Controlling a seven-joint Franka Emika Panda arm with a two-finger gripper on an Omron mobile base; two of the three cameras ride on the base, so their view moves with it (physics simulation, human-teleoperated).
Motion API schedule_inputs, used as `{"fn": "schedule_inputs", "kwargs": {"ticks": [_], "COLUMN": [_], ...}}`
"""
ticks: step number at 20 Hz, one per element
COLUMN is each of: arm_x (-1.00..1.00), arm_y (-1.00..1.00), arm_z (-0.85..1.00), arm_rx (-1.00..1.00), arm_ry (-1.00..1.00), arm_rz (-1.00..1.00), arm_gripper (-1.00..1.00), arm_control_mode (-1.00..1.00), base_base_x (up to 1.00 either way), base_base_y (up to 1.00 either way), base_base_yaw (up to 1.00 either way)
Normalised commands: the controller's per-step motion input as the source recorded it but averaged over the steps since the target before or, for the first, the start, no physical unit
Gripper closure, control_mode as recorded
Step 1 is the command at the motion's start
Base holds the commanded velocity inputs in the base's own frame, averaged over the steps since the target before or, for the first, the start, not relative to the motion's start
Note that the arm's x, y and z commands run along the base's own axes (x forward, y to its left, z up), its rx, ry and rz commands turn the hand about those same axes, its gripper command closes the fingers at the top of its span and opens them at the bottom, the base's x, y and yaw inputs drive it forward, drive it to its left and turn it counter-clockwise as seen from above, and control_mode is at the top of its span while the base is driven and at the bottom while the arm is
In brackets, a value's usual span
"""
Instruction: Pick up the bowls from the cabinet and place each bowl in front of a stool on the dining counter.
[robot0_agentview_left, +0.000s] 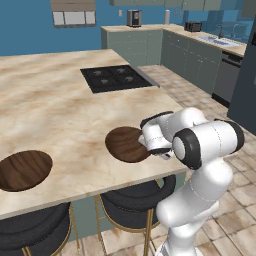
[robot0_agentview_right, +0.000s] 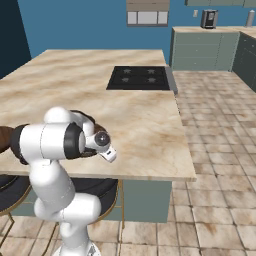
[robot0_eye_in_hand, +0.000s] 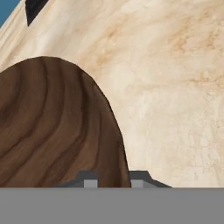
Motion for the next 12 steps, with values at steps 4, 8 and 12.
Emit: {"fn": "schedule_inputs", "kwargs": {"ticks": [4, 8, 12], "arm_x": [0.11, -0.05, -0.50], "arm_y": [0.00, 0.00, 0.00], "arm_z": [-0.04, 0.02, 0.41], "arm_rx": [0.00, 0.00, 0.00], "arm_ry": [0.00, 0.00, -0.03], "arm_rz": [-0.03, -0.01, 0.00], "arm_gripper": [1.00, -1.00, -1.00], "arm_control_mode": [-1.00, -1.00, -1.00], "base_base_x": [0.00, 0.00, 0.00], "base_base_y": [0.00, 0.00, 0.00], "base_base_yaw": [0.00, 0.00, 0.00]}}
